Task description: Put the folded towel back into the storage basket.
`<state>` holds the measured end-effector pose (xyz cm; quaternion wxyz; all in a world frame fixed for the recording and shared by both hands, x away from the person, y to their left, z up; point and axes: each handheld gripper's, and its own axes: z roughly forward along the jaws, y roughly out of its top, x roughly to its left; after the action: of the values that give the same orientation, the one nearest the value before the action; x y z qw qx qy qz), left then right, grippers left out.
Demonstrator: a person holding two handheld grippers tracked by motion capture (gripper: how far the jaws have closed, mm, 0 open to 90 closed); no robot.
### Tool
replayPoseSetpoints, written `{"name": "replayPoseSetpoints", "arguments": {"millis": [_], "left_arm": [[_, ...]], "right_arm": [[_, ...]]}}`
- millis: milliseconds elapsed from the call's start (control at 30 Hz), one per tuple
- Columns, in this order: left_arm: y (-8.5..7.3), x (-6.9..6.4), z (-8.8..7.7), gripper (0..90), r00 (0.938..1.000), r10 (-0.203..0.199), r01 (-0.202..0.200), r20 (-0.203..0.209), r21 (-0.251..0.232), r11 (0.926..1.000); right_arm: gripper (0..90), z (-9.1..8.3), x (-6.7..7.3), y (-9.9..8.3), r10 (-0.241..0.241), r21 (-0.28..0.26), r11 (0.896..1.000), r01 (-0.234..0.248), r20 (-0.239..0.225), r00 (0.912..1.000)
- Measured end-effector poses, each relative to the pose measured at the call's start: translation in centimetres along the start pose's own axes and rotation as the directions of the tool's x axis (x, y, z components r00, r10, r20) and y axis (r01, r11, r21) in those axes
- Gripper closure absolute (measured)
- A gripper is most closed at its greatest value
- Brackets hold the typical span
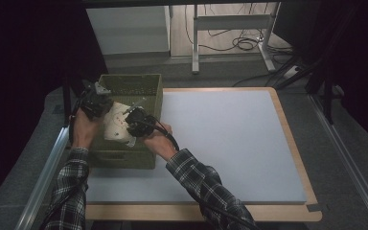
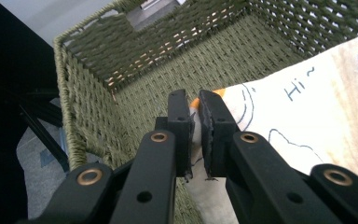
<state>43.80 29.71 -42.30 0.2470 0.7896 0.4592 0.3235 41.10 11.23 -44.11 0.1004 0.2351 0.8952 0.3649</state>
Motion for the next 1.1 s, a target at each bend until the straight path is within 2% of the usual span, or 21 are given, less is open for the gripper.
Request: {"name": "replayPoseSetpoints", "arguments": {"millis": [233,300,567,667,733,867,900,933,967,1000,1100], "left_arm": [[-0.7,0.4,0.3,83.7,1.0000,-0.002,0.002,-0.002,0.025,0.9997],[-0.9,0.4,0.5,83.7,1.0000,-0.001,0.001,-0.001,0.035,0.9994],[-0.8,-0.1,1.9,82.8,0.9996,0.029,-0.028,-0.003,0.087,0.9958],[-0.8,-0.2,2.5,73.6,0.9997,0.023,-0.023,0.001,0.113,0.9933],[-0.8,-0.4,2.6,67.0,0.9996,0.024,-0.023,-0.014,0.111,0.9935],[-0.8,-0.4,2.7,61.6,0.9999,0.010,-0.008,-0.014,0.099,0.9950],[-0.8,-0.4,2.6,58.5,0.9999,-0.009,0.010,-0.010,0.086,0.9962],[-0.8,-0.4,2.6,56.9,0.9999,-0.009,0.010,-0.010,0.086,0.9962],[-0.8,-0.4,2.5,54.8,0.9996,-0.029,0.029,-0.003,0.076,0.9967],[-0.8,-0.4,2.5,52.9,0.9996,-0.029,0.029,-0.003,0.076,0.9967],[-0.9,-0.3,2.3,49.1,0.9978,-0.064,0.062,0.018,0.060,0.9963]], "right_arm": [[81.9,0.8,0.6,0.6,-0.021,0.035,0.999,0.021,-0.004,0.9998],[81.9,1.1,0.8,0.7,-0.035,0.056,0.998,0.034,0.009,0.9994],[78.2,1.5,0.4,0.9,-0.010,0.086,0.996,0.011,-0.004,0.9999],[73.8,1.4,0.4,0.9,-0.011,0.084,0.996,0.011,0.002,0.9999],[72.1,1.3,0.3,0.9,-0.010,0.074,0.997,0.009,0.009,0.9999],[70.3,0.8,-0.4,0.8,0.003,0.055,0.998,-0.004,0.016,0.9999],[68.9,0.5,-0.7,0.8,0.008,0.045,0.999,-0.009,0.019,0.9998],[68.9,0.5,-0.7,0.8,0.008,0.045,0.999,-0.009,0.019,0.9998],[66.9,0.1,-1.0,0.7,0.009,0.033,0.999,-0.010,0.021,0.9997],[66.9,0.1,-1.0,0.7,0.009,0.033,0.999,-0.010,0.021,0.9997],[63.1,-0.5,-1.4,0.4,0.013,0.015,1.000,-0.013,0.022,0.9997]]}}
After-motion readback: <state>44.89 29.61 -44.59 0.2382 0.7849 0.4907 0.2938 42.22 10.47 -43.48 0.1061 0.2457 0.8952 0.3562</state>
